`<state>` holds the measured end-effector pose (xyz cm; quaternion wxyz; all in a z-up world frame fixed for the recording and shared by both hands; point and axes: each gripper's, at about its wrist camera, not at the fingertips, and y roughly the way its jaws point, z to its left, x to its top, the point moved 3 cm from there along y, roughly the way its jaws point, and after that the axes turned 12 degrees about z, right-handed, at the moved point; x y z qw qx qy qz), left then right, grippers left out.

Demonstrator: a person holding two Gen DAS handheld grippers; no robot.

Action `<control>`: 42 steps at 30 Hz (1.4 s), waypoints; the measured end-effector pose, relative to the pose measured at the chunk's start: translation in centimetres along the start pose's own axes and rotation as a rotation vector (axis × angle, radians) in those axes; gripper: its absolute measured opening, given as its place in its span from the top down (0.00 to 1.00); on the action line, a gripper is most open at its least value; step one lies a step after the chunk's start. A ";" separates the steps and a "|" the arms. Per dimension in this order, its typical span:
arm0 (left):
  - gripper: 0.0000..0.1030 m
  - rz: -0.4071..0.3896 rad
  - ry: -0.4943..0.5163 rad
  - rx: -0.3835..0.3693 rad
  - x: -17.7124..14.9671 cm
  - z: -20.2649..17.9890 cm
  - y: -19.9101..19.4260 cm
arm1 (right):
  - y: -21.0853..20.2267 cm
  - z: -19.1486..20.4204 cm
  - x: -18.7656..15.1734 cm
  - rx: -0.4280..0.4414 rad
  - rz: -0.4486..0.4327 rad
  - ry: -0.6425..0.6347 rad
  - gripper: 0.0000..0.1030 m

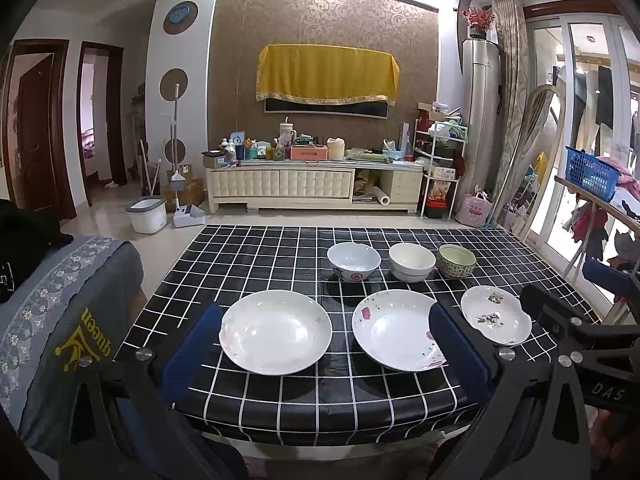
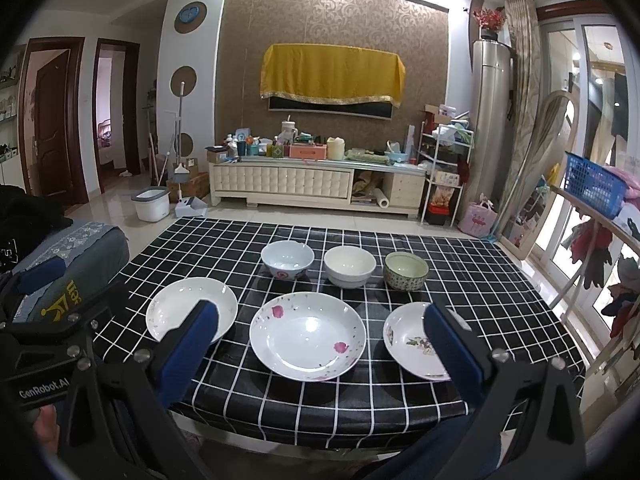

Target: Organize plates and bowls

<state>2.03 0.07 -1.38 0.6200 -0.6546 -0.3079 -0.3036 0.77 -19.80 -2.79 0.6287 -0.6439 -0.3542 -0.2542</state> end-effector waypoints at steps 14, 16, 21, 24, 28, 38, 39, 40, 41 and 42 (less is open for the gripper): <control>0.00 -0.013 0.011 -0.005 0.1 -0.4 -0.3 | 0.0 -0.1 -0.1 0.000 -0.001 0.003 0.00; 0.00 -0.012 0.010 -0.009 0.1 -0.3 -0.3 | 0.0 -0.2 -0.2 0.002 -0.001 0.004 0.00; 0.00 -0.026 0.010 -0.006 0.4 -0.2 -0.6 | 0.2 -0.2 0.3 0.007 0.003 0.002 0.00; 0.00 -0.037 0.017 0.006 1.0 -0.1 -0.7 | 0.3 -0.3 1.0 0.010 -0.005 0.012 0.00; 0.00 -0.078 0.011 0.029 2.3 0.7 -0.9 | 0.5 -0.5 2.6 0.013 -0.041 0.028 0.00; 0.00 -0.046 -0.003 0.139 7.1 5.6 1.8 | 5.0 0.7 6.9 0.137 -0.018 0.063 0.00; 0.00 -0.034 0.002 0.148 7.4 6.1 2.3 | 5.3 1.0 7.1 0.151 -0.061 0.071 0.00; 0.00 -0.018 0.004 0.163 7.7 6.8 3.0 | 5.4 1.3 7.1 0.162 -0.093 0.074 0.00; 0.00 -0.009 0.001 0.169 7.9 7.2 3.5 | 5.5 1.7 7.2 0.169 -0.113 0.068 0.00; 0.00 0.001 -0.008 0.171 8.1 7.9 4.1 | 5.9 2.2 7.6 0.169 -0.111 0.051 0.00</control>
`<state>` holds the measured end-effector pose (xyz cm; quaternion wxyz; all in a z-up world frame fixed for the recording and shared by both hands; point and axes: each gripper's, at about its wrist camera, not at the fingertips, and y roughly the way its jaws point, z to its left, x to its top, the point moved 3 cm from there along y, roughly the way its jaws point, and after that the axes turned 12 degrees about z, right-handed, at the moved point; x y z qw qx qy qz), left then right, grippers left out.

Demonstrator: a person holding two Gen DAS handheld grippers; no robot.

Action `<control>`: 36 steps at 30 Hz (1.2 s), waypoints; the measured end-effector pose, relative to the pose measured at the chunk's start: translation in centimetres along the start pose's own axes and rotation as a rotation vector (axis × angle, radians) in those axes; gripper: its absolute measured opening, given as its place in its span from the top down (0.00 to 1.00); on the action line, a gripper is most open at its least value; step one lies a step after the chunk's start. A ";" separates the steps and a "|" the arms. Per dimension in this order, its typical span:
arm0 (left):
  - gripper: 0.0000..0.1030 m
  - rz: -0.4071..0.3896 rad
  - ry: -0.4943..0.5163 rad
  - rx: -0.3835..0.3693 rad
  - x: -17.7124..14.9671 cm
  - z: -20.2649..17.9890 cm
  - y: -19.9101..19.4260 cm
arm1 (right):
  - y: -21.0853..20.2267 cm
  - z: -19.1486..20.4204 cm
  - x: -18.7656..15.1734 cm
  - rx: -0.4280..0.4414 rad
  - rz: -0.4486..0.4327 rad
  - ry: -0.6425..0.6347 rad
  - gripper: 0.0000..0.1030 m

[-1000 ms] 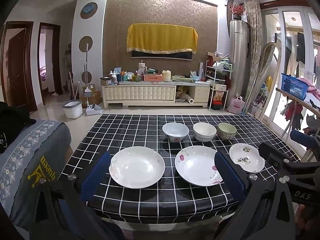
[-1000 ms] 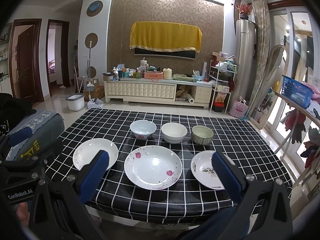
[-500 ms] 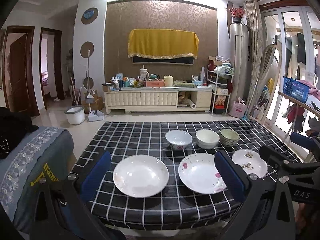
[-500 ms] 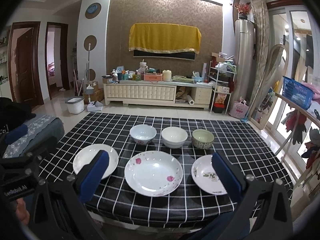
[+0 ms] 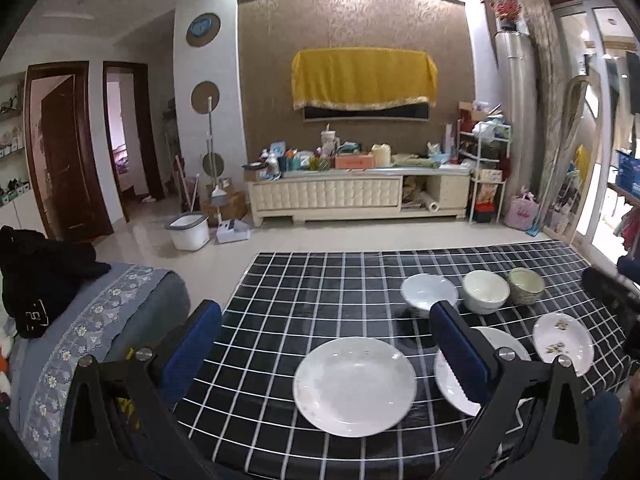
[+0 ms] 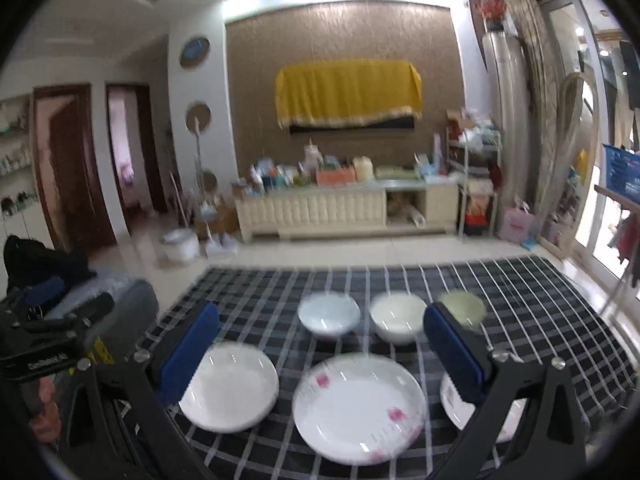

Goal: Organize plates and bowls
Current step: 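Move the left tool to the plain white plate and grasp its rim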

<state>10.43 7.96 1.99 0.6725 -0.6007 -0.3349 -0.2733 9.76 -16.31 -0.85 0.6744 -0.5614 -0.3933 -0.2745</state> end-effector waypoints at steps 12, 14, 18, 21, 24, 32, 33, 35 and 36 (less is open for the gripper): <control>0.00 0.175 -0.095 -0.008 -1.0 4.5 8.3 | 10.4 4.4 0.3 0.028 0.263 -0.113 0.00; 0.00 0.218 -0.117 -0.013 -1.8 5.3 10.0 | 12.6 5.1 -0.6 0.035 0.327 -0.128 0.00; 0.00 0.304 -0.146 -0.024 -3.7 6.5 13.5 | 15.2 6.1 -2.1 0.042 0.403 -0.154 0.01; 0.00 0.354 -0.143 -0.001 -4.9 6.5 15.6 | 17.4 6.6 -3.2 0.039 0.452 -0.177 0.02; 0.00 0.413 -0.124 -0.007 -6.2 6.2 18.1 | 19.5 7.1 -4.0 0.050 0.513 -0.197 0.04; 0.00 0.540 -0.066 -0.031 -8.8 4.9 22.3 | 23.4 8.2 -6.0 0.067 0.605 -0.250 0.18; 0.00 0.552 -0.064 -0.040 -9.0 4.9 22.7 | 23.7 8.2 -6.2 0.070 0.614 -0.253 0.19; 0.02 0.566 -0.060 -0.047 -9.5 4.8 23.2 | 24.4 8.1 -6.6 0.082 0.642 -0.253 0.24; 0.06 0.571 -0.056 -0.047 -9.6 4.7 23.5 | 24.8 8.1 -6.9 0.090 0.658 -0.255 0.25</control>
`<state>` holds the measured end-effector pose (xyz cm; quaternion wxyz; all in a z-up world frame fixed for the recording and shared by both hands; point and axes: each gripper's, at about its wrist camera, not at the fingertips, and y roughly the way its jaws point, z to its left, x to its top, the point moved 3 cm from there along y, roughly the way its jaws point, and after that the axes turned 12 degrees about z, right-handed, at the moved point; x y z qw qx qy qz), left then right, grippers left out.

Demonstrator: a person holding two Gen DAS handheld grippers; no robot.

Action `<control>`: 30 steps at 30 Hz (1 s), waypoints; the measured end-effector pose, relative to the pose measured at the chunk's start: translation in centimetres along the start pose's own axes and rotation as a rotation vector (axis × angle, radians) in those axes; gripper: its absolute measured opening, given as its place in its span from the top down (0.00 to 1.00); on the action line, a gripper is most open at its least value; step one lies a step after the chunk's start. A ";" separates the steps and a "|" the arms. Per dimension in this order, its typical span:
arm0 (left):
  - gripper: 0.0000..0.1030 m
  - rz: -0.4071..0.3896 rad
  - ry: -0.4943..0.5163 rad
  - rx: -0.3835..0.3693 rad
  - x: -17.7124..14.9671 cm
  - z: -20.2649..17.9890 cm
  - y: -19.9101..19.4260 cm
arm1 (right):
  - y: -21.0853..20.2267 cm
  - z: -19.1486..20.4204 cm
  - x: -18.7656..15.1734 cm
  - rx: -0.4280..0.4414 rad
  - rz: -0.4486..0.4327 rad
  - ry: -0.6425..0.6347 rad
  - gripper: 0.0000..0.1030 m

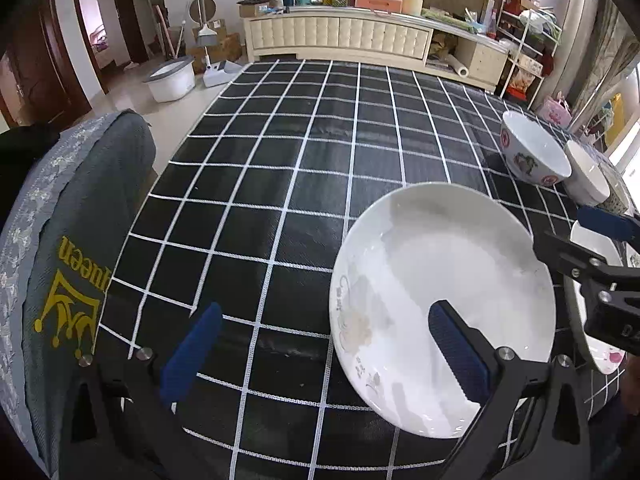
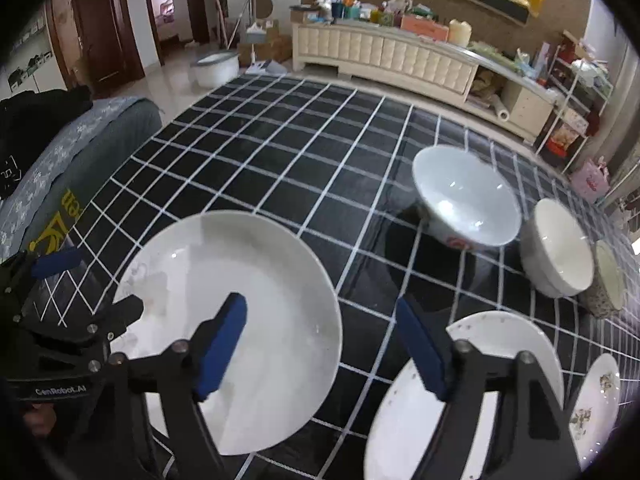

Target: Organize plates and bowls

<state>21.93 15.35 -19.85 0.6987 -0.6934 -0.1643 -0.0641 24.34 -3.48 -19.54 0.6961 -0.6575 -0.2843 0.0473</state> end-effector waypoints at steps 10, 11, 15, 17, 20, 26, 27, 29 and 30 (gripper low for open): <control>0.30 0.081 0.022 0.020 -0.3 -0.2 2.1 | 2.7 -0.3 -0.6 0.035 0.100 0.020 0.40; 0.34 0.095 0.024 0.018 -0.3 -0.2 2.5 | 2.9 -0.3 -0.7 0.040 0.108 0.023 0.44; 0.40 0.125 0.013 -0.028 -0.2 -0.2 3.0 | 3.6 -0.4 -1.2 0.030 0.141 0.027 0.62; 0.43 0.118 0.021 -0.024 -0.1 -0.6 3.0 | 3.6 -0.7 -1.2 0.044 0.138 0.031 0.68; 0.54 0.114 0.035 -0.042 0.0 -1.1 3.0 | 3.4 -0.8 -1.4 0.042 0.136 0.044 0.71; 0.70 0.110 0.061 -0.066 -0.3 -1.7 2.8 | 3.3 -0.5 -1.7 0.045 0.139 0.072 0.73; 0.73 0.110 0.058 -0.068 -0.3 -1.5 2.8 | 3.3 -0.5 -1.8 0.047 0.140 0.077 0.73; 0.76 0.110 0.050 -0.077 -0.3 -1.2 2.8 | 3.2 -0.6 -1.7 0.044 0.139 0.083 0.74; 0.77 0.109 0.048 -0.083 -0.2 -1.0 2.8 | 3.1 -0.5 -1.5 0.045 0.136 0.084 0.74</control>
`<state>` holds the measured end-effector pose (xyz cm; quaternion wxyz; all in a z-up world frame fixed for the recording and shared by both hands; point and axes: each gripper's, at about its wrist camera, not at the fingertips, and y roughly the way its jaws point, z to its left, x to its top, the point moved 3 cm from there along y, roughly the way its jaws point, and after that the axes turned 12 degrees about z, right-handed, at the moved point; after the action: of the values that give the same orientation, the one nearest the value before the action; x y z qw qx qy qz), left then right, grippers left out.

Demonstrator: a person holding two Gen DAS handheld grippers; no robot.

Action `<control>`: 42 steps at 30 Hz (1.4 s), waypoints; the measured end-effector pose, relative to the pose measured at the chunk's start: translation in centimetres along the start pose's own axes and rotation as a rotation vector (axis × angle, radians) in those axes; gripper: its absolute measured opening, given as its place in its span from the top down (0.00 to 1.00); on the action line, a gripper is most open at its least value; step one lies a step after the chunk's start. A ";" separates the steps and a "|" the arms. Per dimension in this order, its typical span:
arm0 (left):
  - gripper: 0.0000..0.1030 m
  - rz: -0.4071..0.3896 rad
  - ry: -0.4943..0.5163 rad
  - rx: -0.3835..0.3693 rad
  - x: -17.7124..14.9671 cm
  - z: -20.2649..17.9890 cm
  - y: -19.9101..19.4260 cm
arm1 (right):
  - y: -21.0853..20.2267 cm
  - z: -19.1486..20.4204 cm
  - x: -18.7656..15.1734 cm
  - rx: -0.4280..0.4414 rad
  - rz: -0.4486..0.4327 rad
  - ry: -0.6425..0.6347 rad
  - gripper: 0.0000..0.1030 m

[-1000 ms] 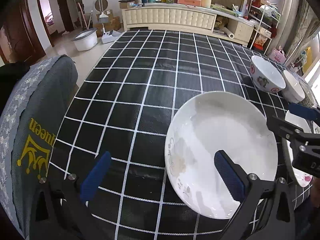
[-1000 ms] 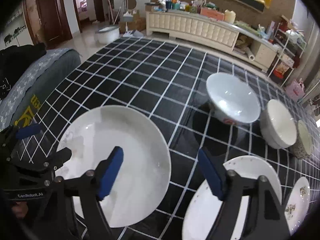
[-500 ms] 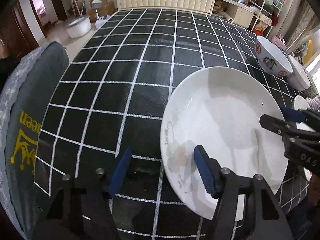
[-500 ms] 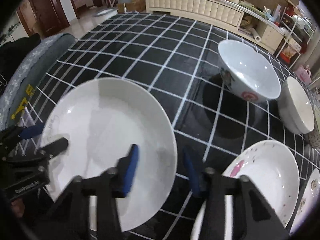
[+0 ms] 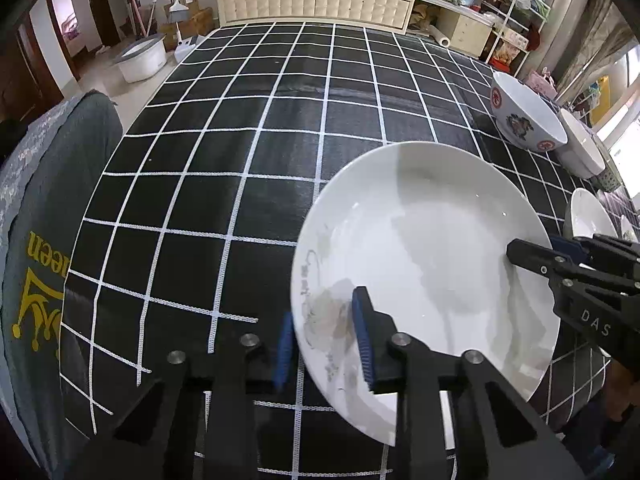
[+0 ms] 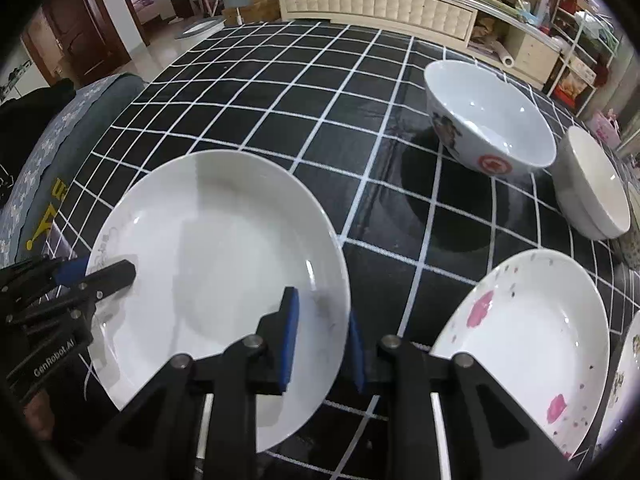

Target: Organize plates and bowls

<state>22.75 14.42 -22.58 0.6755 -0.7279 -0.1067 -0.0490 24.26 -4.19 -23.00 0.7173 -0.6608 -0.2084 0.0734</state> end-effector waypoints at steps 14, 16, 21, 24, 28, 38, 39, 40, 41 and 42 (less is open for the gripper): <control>0.77 0.005 0.014 0.038 -0.3 0.2 -0.2 | -1.0 -0.2 0.0 0.001 -0.028 -0.012 0.74; 0.77 -0.002 0.027 0.054 -0.5 0.0 -0.7 | -2.3 -0.7 -0.3 -0.002 -0.060 -0.014 0.74; 0.77 -0.036 0.021 0.077 -1.1 -0.6 -3.4 | -5.0 -2.4 -1.9 0.014 -0.103 -0.006 0.74; 0.77 -0.067 0.080 0.074 -1.9 -2.9 -5.2 | -5.7 -3.4 -3.2 0.015 -0.111 0.010 0.74; 0.77 -0.078 0.154 0.049 -2.6 -6.8 -6.5 | -6.6 -5.8 -5.1 0.024 -0.114 0.059 0.74; 0.77 -0.028 0.258 -0.085 -2.8 -14.9 -6.6 | -8.4 -12.2 -9.0 0.027 -0.135 0.175 0.74; 0.77 -0.026 0.263 -0.090 -2.6 -15.3 -6.5 | -8.4 -12.8 -9.3 0.026 -0.134 0.186 0.74; 0.77 -0.021 0.269 -0.104 -2.4 -16.0 -6.5 | -8.3 -13.2 -9.5 0.024 -0.133 0.194 0.74; 0.77 -0.014 0.271 -0.111 -2.2 -16.6 -6.3 | -8.3 -13.5 -9.7 0.023 -0.132 0.202 0.74; 0.77 -0.013 0.274 -0.108 -2.1 -17.2 -6.2 | -8.3 -13.9 -9.9 0.021 -0.132 0.208 0.74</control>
<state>20.62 -2.42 -15.55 0.6434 -0.7490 -0.0152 -0.1578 19.43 -21.71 -17.48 0.7451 -0.6423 -0.1751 -0.0408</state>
